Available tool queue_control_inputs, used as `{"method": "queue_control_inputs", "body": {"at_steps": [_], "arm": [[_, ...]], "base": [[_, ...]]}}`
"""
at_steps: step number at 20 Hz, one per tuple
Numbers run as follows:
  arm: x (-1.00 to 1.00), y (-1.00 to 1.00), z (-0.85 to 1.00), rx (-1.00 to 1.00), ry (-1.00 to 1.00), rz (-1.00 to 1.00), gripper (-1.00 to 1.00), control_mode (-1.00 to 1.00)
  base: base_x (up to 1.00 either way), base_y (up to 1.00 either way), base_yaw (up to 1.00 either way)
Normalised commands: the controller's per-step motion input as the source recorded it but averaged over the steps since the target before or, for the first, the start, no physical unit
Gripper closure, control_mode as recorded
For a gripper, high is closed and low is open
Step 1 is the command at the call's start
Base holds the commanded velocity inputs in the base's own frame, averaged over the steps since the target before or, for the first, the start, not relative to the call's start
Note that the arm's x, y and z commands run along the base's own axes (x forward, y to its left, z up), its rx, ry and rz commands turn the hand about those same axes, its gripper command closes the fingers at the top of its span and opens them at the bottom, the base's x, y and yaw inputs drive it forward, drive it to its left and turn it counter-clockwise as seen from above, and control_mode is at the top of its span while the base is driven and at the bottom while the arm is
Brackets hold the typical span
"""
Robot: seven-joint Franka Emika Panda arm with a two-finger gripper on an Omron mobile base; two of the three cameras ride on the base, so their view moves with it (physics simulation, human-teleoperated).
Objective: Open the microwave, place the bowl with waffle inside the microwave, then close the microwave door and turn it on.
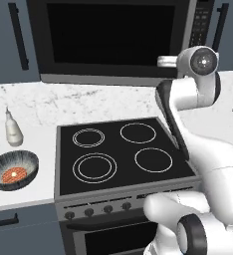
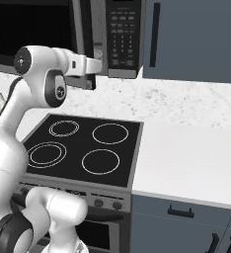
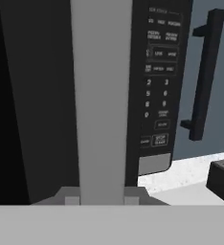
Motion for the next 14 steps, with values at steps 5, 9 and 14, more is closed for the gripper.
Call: {"method": "queue_control_inputs", "body": {"at_steps": [5,9,14], "arm": [[-1.00,0.28,0.00,-0.09,-0.04,-0.17,1.00,-1.00],[-1.00,0.49,0.00,-0.11,-0.21,-0.13,1.00,-1.00],[-1.00,0.75,-0.07,-0.15,-0.23,-0.15,1.00,-1.00]], "base": [[0.00,0.00,0.00],[0.00,0.00,0.00],[0.00,0.00,0.00]]}}
